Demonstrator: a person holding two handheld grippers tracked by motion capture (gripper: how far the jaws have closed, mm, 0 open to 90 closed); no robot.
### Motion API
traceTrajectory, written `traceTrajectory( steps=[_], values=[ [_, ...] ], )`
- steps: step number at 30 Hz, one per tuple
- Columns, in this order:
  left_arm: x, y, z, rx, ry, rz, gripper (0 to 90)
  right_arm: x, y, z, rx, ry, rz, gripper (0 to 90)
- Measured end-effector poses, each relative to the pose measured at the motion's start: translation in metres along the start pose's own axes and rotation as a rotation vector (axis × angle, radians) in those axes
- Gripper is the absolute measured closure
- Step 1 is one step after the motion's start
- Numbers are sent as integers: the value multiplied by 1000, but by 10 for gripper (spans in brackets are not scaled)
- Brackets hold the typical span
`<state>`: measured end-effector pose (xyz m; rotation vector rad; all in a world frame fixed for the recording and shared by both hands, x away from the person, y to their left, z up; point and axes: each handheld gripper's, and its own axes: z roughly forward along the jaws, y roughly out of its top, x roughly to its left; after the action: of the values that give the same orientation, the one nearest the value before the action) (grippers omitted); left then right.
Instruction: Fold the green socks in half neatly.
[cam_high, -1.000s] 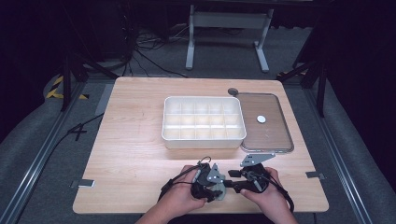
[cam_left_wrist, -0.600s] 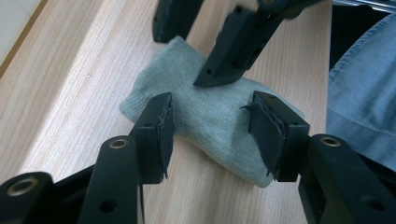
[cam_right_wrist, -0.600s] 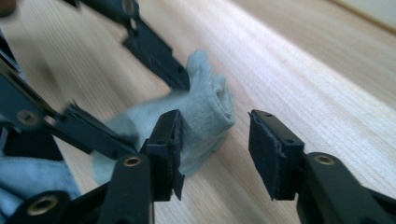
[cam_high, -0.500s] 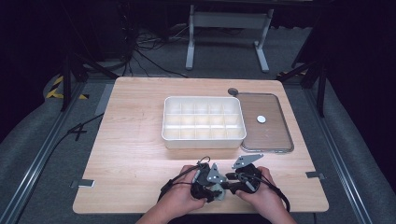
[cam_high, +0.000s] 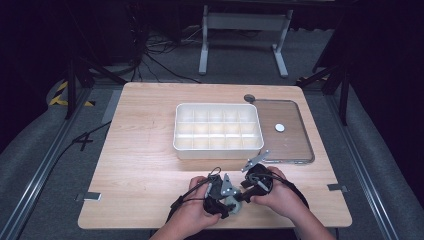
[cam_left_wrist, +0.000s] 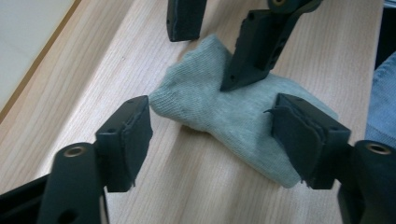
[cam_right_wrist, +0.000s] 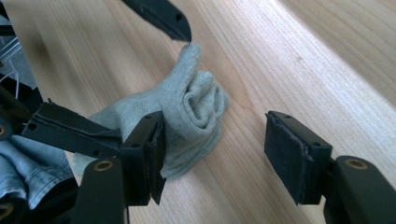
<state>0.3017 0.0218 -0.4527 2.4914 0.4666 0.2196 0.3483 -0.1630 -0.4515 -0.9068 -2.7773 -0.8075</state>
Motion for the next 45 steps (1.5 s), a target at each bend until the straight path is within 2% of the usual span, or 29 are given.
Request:
traceTrajectory(
  steps=[2,7,9,12,15,19,26,28,30,32,34,35,38,44,45],
  values=[
    [1,0,0,2,0,-9,247,-1,0,0,1,6,-1,377],
    [1,-2,0,-4,-1,-20,242,-2,2,1,2,13,-11,378],
    [1,-2,1,-3,16,-28,205,-1,3,0,5,8,-14,378],
    [1,-2,1,-3,24,-26,210,0,7,-1,20,3,-10,375],
    [3,-3,1,8,23,-30,210,0,11,-2,7,8,19,365],
    [4,-3,0,20,32,-27,211,3,13,-3,-25,2,18,360],
    [2,-3,1,21,37,-29,222,1,11,1,-15,1,22,355],
    [2,-3,0,21,37,-26,222,-3,9,4,1,23,57,359],
    [2,-3,0,24,41,-24,222,-4,9,6,5,30,60,365],
    [2,-3,0,26,44,-24,222,-4,9,6,2,39,47,388],
    [1,-2,0,30,50,-22,222,-4,9,7,3,54,53,445],
    [1,-2,0,32,49,-20,222,-4,8,7,-2,81,70,498],
    [1,-3,0,34,53,-20,221,-7,5,9,-16,144,103,577],
    [1,-3,0,30,53,-25,225,-8,4,9,-23,171,123,676],
    [1,-4,-1,23,38,-31,237,-7,5,8,-23,170,118,708]
  ],
)
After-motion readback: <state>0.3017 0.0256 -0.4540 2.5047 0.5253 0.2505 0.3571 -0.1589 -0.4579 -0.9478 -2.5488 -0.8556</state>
